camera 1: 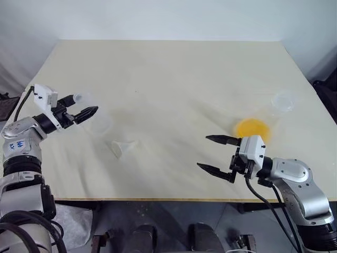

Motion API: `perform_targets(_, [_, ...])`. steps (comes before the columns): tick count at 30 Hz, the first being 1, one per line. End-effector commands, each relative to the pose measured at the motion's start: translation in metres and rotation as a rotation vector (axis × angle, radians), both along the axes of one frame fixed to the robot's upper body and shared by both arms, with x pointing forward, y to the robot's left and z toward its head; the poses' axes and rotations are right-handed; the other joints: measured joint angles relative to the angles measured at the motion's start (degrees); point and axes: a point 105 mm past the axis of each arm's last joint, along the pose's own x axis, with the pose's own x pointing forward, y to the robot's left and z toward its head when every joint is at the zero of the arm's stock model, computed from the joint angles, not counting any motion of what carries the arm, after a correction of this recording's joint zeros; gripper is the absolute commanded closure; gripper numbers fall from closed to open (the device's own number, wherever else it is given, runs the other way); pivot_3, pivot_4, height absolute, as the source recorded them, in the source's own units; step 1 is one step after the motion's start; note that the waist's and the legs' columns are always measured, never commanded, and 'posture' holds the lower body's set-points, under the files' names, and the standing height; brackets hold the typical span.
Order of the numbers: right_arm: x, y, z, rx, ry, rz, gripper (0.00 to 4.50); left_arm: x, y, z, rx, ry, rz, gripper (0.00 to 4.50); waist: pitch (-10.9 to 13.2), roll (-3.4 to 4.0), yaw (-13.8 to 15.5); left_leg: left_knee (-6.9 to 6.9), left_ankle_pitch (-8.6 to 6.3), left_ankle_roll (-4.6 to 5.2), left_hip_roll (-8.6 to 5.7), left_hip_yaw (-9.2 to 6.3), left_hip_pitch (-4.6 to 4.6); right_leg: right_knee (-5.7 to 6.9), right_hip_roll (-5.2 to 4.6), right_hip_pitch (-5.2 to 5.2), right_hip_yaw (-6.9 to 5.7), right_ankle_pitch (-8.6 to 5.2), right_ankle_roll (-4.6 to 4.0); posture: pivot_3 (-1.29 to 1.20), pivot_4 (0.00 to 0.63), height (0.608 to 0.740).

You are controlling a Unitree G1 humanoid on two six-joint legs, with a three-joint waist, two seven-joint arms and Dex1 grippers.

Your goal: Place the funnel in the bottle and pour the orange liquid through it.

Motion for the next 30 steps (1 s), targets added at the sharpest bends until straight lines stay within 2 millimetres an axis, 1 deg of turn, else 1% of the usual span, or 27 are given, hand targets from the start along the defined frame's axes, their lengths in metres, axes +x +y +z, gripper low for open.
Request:
perform_targets(1, [-0.002, 0.0, 0.012, 0.0, -0.053, -0.001, 0.0, 0.001, -0.003, 0.008, 0.018, -0.032, -0.018, 0.19, 0.0, -0.02, 0.0, 0.0, 0.0, 0.0, 0.0, -0.01, 0.0, 0.01, -0.01, 0.0, 0.0, 0.0, 0.0, 0.0, 0.15, 0.74])
perform_targets(3, [-0.002, -0.001, 0.013, -0.001, -0.06, -0.006, 0.0, 0.001, -0.004, 0.008, 0.004, -0.04, -0.027, 0.59, 0.0, -0.04, 0.0, 0.01, 0.0, 0.0, 0.0, -0.01, 0.0, 0.02, -0.01, 0.0, -0.01, 0.0, 0.0, 0.0, 0.15, 0.74])
perform_targets(6, [-0.001, -0.002, 0.013, -0.002, -0.063, -0.012, 0.0, -0.001, -0.005, 0.014, -0.026, -0.069, -0.047, 1.46, 0.0, -0.06, 0.0, 0.02, 0.0, 0.0, 0.0, -0.02, 0.0, 0.08, -0.01, -0.02, -0.02, 0.0, 0.0, 0.0, 0.15, 0.74])
perform_targets(7, [-0.002, -0.002, 0.013, -0.003, -0.063, -0.012, 0.0, -0.001, -0.004, 0.014, -0.028, -0.071, -0.049, 1.69, 0.0, -0.07, 0.0, 0.02, 0.0, 0.0, 0.0, -0.02, 0.0, 0.09, -0.01, -0.02, -0.02, 0.0, 0.0, 0.0, 0.15, 0.74])
perform_targets(13, [-0.002, -0.003, 0.014, -0.006, -0.058, -0.003, 0.0, -0.007, -0.003, 0.023, -0.02, -0.088, -0.087, 1.73, 0.1, -0.1, 0.0, 0.03, 0.0, 0.0, 0.0, -0.02, 0.0, 0.13, -0.02, -0.03, -0.03, 0.0, 0.0, 0.0, 0.15, 0.74])
perform_targets(17, [-0.001, -0.004, 0.015, -0.01, -0.056, 0.004, 0.0, -0.012, -0.01, 0.032, 0.007, -0.113, -0.151, 1.73, 0.1, -0.14, 0.0, 0.04, 0.0, 0.0, 0.0, -0.03, 0.0, 0.14, -0.02, -0.03, -0.03, 0.0, 0.0, 0.0, 0.15, 0.74])
perform_targets(20, [0.0, -0.006, 0.016, -0.013, -0.054, 0.007, 0.0, -0.014, -0.03, 0.046, 0.056, -0.141, -0.252, 1.73, 0.1, -0.18, 0.0, 0.04, 0.0, 0.0, 0.01, -0.05, -0.01, 0.14, -0.02, -0.03, -0.03, 0.0, 0.0, 0.0, 0.15, 0.74])
perform_targets(23, [0.001, -0.007, 0.015, -0.016, -0.05, 0.011, 0.0, -0.013, -0.058, 0.057, 0.089, -0.151, -0.357, 1.73, 0.1, -0.21, 0.2, 0.06, 0.0, 0.0, 0.0, -0.06, -0.01, 0.15, -0.02, -0.01, -0.03, 0.0, 0.0, 0.0, 0.15, 0.74])
perform_targets(27, [-0.001, -0.009, 0.014, -0.023, -0.035, 0.028, 0.0, -0.015, -0.106, 0.061, 0.097, -0.15, -0.53, 1.73, 0.1, -0.21, 0.3, 0.13, 0.0, 0.01, -0.05, -0.18, -0.03, 0.16, -0.06, 0.05, -0.04, 0.0, 0.0, 0.0, 0.15, 0.74])
perform_targets(30, [-0.003, -0.012, 0.016, -0.009, -0.032, 0.027, 0.0, -0.017, -0.143, 0.058, 0.109, -0.139, -0.648, 1.73, 0.1, -0.25, 0.2, 0.12, 0.0, 0.02, -0.07, -0.17, -0.03, 0.16, -0.06, 0.05, -0.04, 0.0, 0.0, 0.0, 0.15, 0.74])
